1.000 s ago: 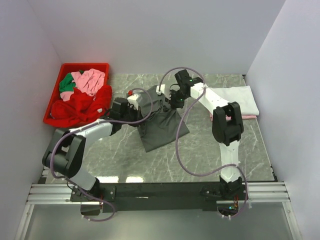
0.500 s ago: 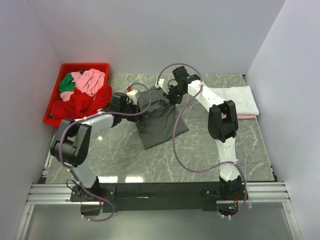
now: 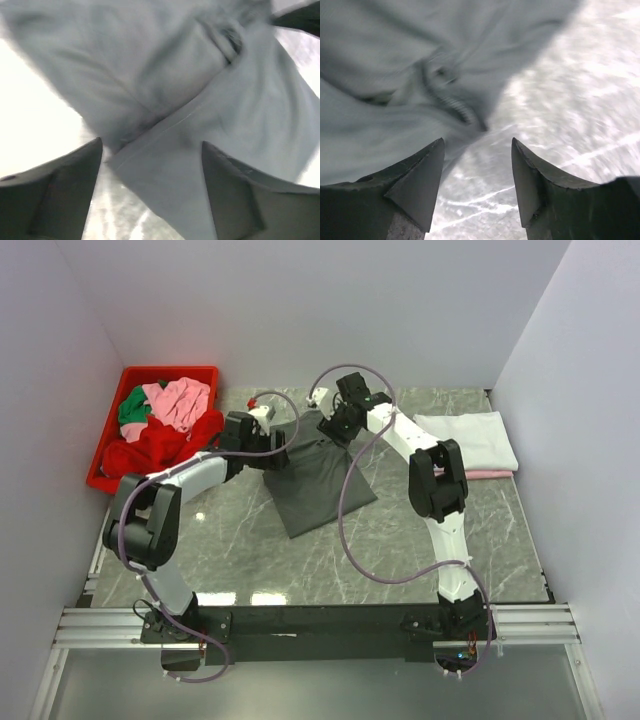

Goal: Fold and stack the t-shirts
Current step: Fold the tshirt

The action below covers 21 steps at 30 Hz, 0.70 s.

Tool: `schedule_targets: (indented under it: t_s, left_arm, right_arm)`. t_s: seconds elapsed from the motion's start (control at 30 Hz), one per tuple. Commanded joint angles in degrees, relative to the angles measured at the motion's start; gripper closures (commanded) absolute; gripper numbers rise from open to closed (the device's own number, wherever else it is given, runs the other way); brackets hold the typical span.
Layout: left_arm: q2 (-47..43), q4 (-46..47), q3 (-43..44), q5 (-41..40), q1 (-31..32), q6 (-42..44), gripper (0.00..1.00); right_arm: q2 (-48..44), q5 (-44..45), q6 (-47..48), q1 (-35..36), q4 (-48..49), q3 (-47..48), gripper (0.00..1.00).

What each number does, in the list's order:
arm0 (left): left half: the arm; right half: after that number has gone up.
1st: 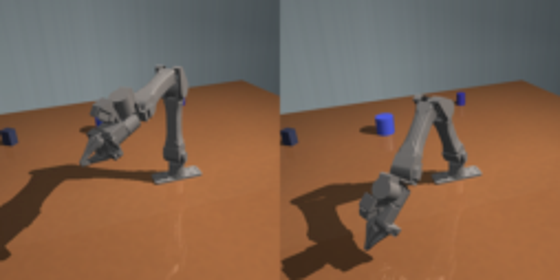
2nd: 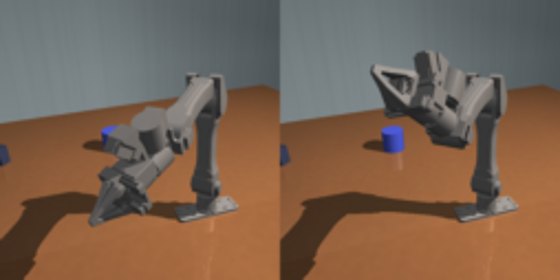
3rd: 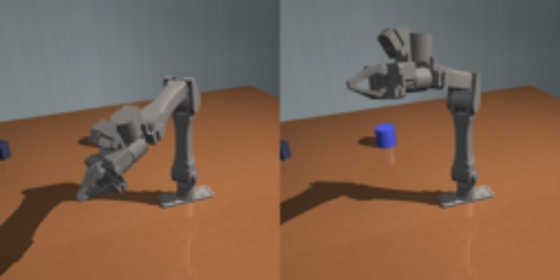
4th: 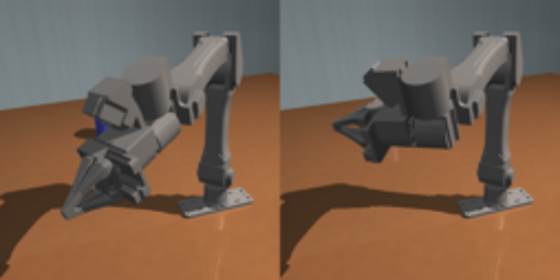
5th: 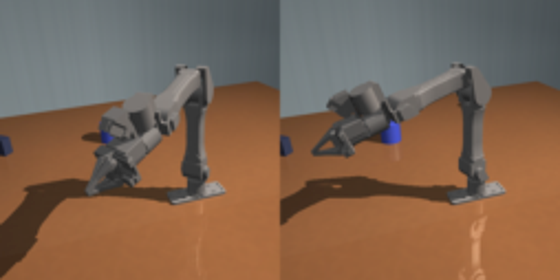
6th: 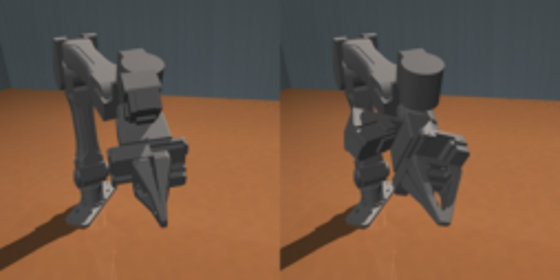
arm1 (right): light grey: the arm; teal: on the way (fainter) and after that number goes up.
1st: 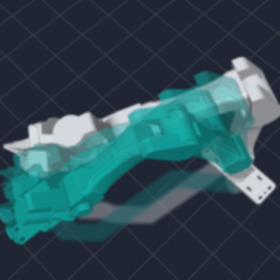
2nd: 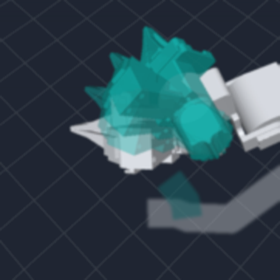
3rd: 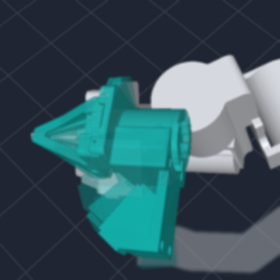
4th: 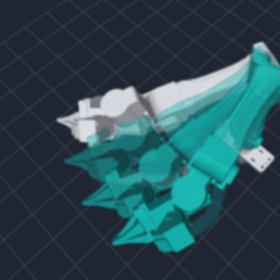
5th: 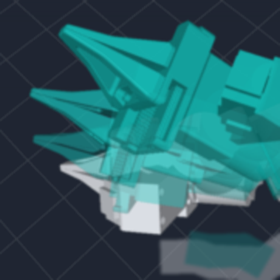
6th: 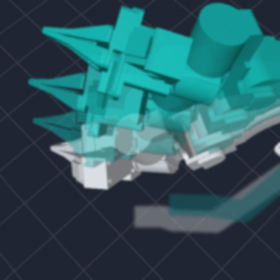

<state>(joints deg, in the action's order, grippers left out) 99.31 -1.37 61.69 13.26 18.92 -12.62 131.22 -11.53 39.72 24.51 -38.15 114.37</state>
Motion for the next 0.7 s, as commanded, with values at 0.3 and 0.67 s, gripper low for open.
schedule_targets:
  t_s: [0.3,0.67]
  left_arm:
    - [-28.16,-1.27,-7.18,0.77,1.37,15.65,0.16]
    - [-32.52,-2.59,-25.31,-7.26,30.11,33.81,0.28]
  right_arm:
    - [-24.30,-36.25,31.63,-9.56,-16.08,-15.81,0.36]
    - [-39.64,-24.42,49.85,-7.29,8.69,-55.30,0.30]
